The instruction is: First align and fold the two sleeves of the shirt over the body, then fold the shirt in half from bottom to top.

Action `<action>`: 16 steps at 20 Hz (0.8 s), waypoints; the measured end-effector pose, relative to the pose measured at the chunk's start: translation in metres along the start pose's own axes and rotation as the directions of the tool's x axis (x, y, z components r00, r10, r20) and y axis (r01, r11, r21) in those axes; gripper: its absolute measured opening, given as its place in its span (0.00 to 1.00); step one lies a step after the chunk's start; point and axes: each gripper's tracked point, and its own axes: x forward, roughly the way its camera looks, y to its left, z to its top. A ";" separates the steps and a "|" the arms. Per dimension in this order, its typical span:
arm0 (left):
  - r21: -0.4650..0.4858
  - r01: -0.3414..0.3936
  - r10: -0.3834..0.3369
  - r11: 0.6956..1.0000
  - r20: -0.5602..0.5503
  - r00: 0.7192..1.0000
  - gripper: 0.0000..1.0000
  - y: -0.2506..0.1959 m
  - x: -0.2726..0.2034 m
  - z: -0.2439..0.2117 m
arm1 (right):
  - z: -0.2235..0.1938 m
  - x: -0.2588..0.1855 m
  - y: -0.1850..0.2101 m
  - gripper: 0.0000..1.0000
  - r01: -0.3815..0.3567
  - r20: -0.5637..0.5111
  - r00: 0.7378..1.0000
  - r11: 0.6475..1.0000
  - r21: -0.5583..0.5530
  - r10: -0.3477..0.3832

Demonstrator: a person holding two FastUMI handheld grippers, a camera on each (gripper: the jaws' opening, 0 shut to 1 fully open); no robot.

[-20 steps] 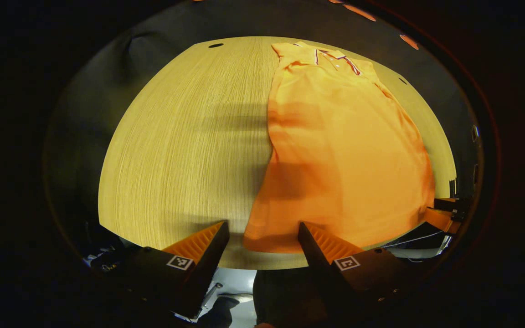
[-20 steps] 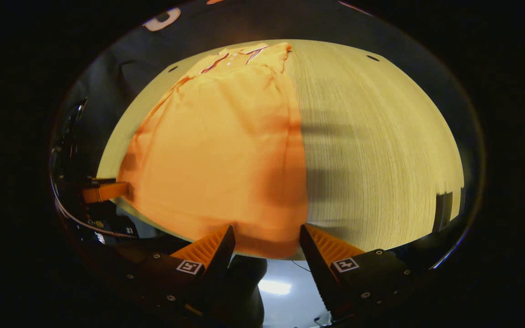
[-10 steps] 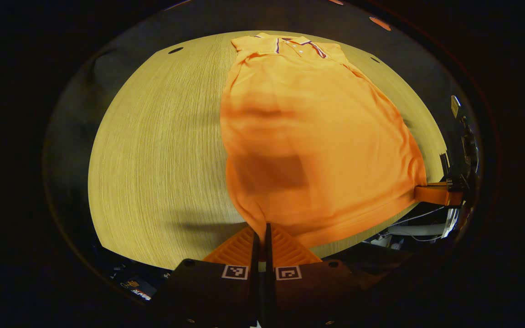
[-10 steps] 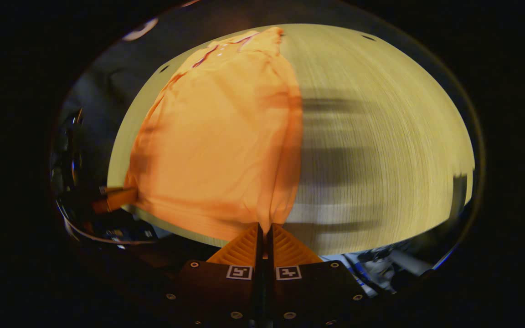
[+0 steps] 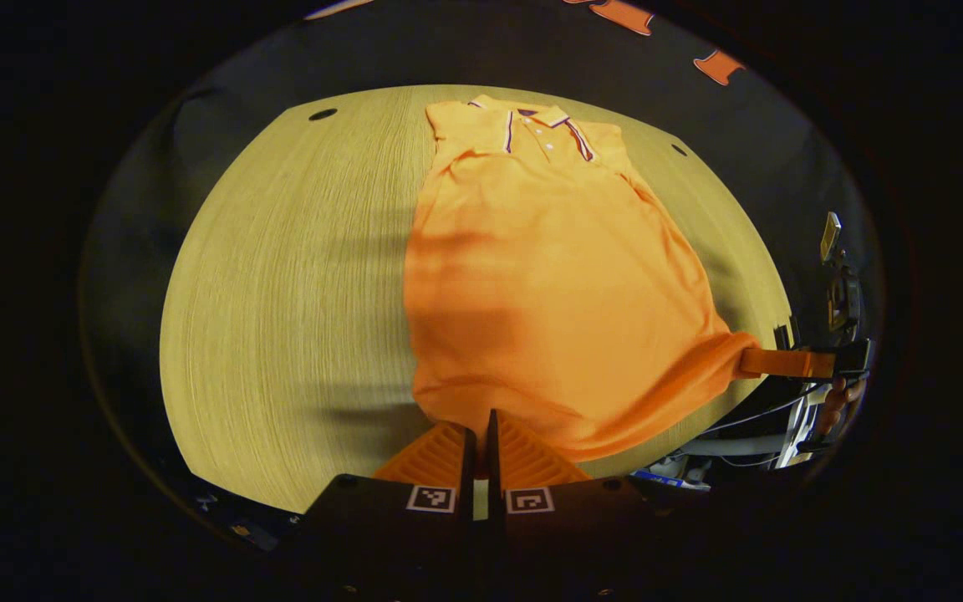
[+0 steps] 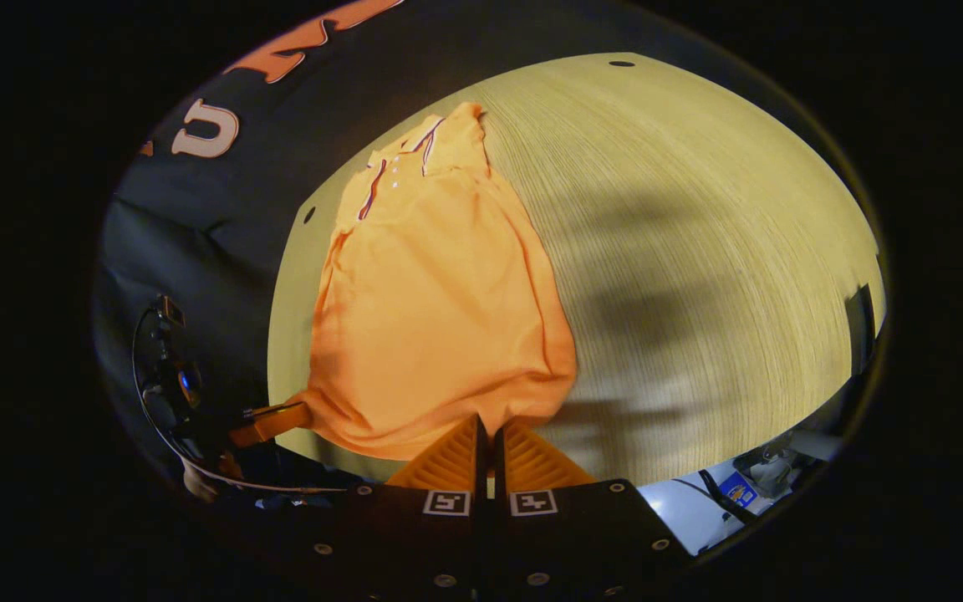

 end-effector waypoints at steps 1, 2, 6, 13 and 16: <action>-0.001 0.010 -0.010 1.000 0.009 1.000 0.08 0.000 -0.002 0.012 | 0.008 -0.001 0.005 0.03 -0.005 0.008 1.000 1.000 0.004 0.005; -0.011 0.029 -0.029 1.000 0.017 0.999 0.08 -0.002 -0.006 0.023 | 0.017 -0.003 0.010 0.03 -0.016 0.014 1.000 1.000 0.011 0.015; -0.041 0.101 -0.099 0.994 0.045 0.994 0.08 -0.004 -0.014 0.077 | 0.062 -0.012 0.029 0.03 -0.032 0.050 0.998 1.000 -0.002 0.032; 0.002 0.158 -0.158 0.987 0.068 0.985 0.08 0.008 -0.012 0.172 | 0.137 -0.009 0.052 0.03 -0.018 0.101 0.995 0.999 0.033 0.015; 0.032 0.166 -0.169 0.986 0.094 0.981 0.07 0.016 -0.001 0.216 | 0.171 0.000 0.063 0.03 0.004 0.120 0.993 0.999 0.034 -0.008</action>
